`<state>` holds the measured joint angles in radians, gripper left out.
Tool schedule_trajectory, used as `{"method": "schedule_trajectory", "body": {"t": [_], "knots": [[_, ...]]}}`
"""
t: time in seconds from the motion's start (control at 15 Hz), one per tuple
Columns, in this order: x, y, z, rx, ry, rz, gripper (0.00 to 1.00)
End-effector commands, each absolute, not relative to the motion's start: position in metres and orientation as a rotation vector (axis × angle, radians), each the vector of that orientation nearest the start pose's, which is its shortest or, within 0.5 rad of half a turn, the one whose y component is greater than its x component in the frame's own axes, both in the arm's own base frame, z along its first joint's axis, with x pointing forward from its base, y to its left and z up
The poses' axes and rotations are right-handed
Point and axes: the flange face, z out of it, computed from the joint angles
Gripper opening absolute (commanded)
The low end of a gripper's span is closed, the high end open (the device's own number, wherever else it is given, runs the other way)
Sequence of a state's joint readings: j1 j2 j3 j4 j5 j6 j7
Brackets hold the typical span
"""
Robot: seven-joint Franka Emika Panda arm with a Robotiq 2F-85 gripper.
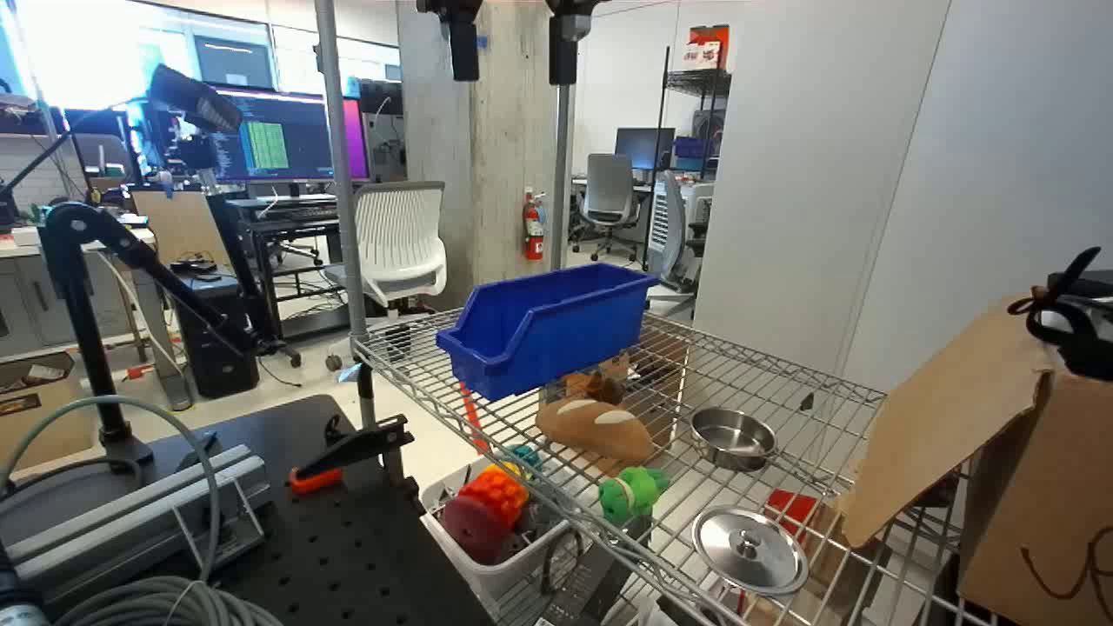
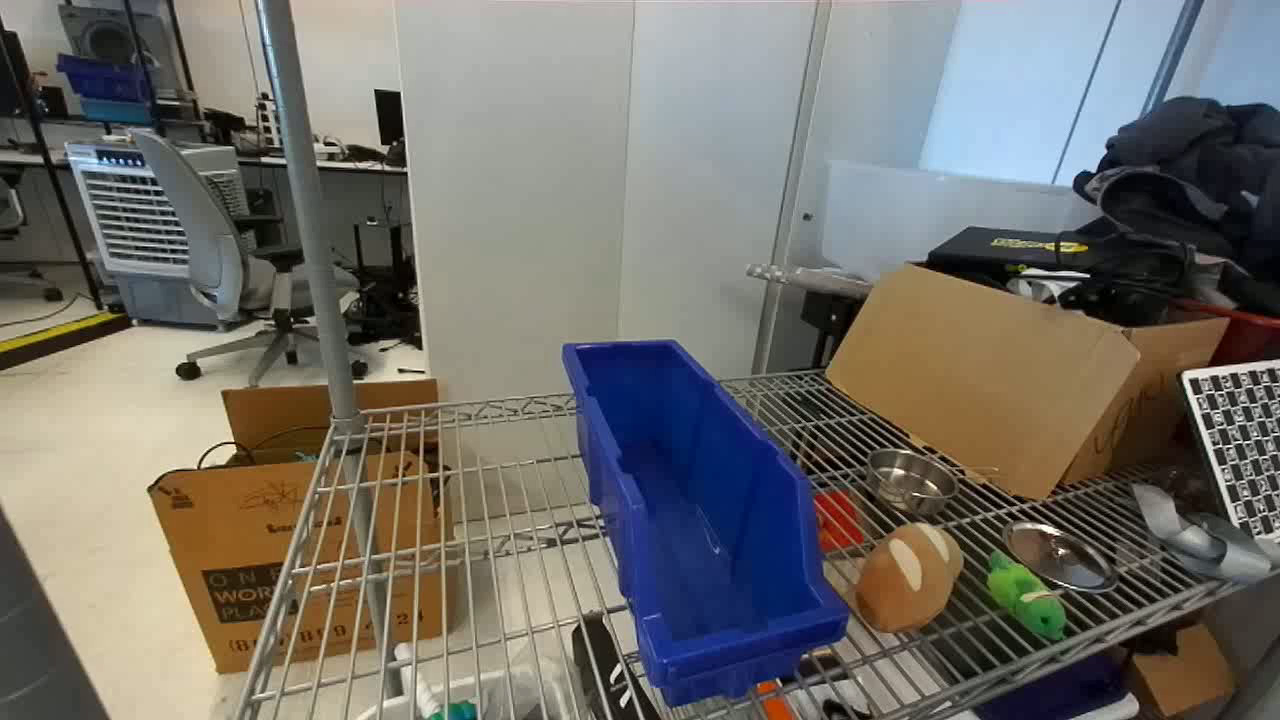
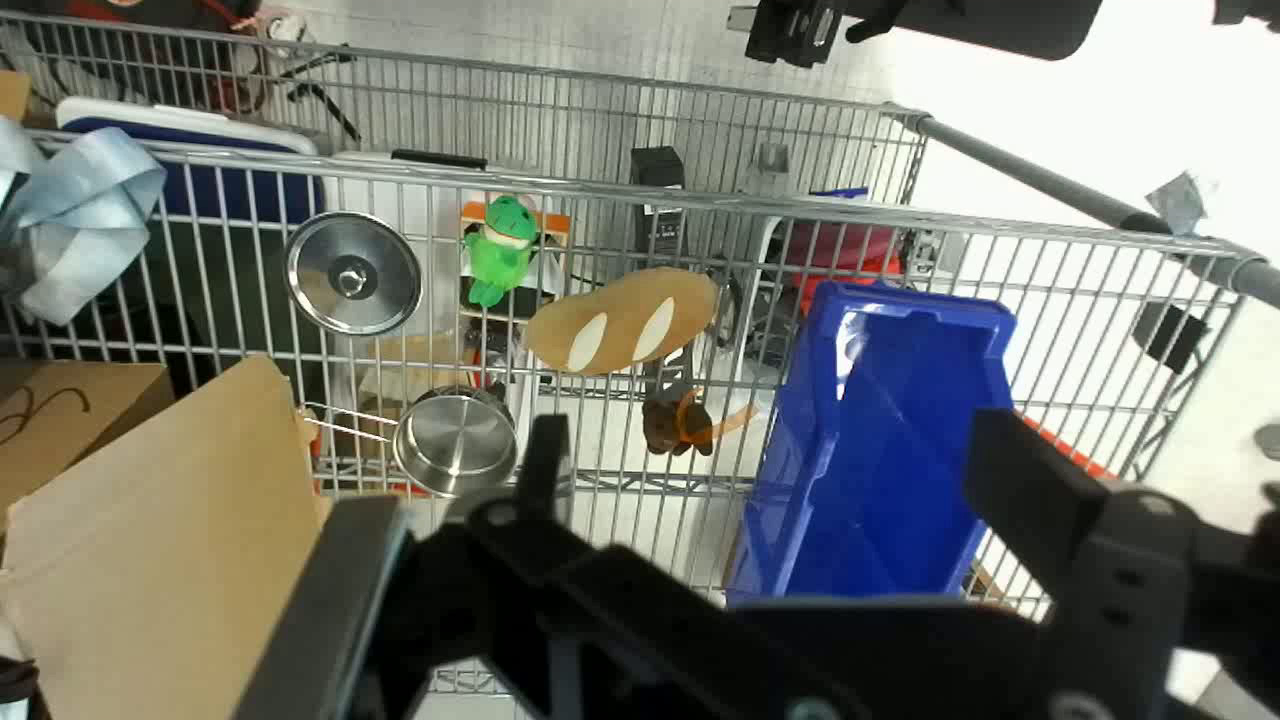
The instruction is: Cover the small pot with a lid
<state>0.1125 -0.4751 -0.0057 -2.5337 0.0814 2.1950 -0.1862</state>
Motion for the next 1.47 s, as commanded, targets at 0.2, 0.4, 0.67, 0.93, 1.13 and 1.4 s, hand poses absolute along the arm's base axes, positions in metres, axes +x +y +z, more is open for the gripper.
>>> {"method": "schedule_trajectory", "body": {"t": [0.2, 0.4, 0.67, 0.93, 1.13, 1.4], "knots": [[0.406, 0.046, 0.451, -3.044, -0.383, -0.213, 1.0], [0.406, 0.046, 0.451, -3.044, -0.383, -0.213, 1.0], [0.406, 0.046, 0.451, -3.044, -0.383, -0.213, 1.0], [0.406, 0.046, 0.451, -3.044, -0.383, -0.213, 1.0], [0.406, 0.046, 0.451, -3.044, -0.383, -0.213, 1.0], [0.419, 0.032, 0.432, -3.066, -0.351, -0.168, 1.0]]}}
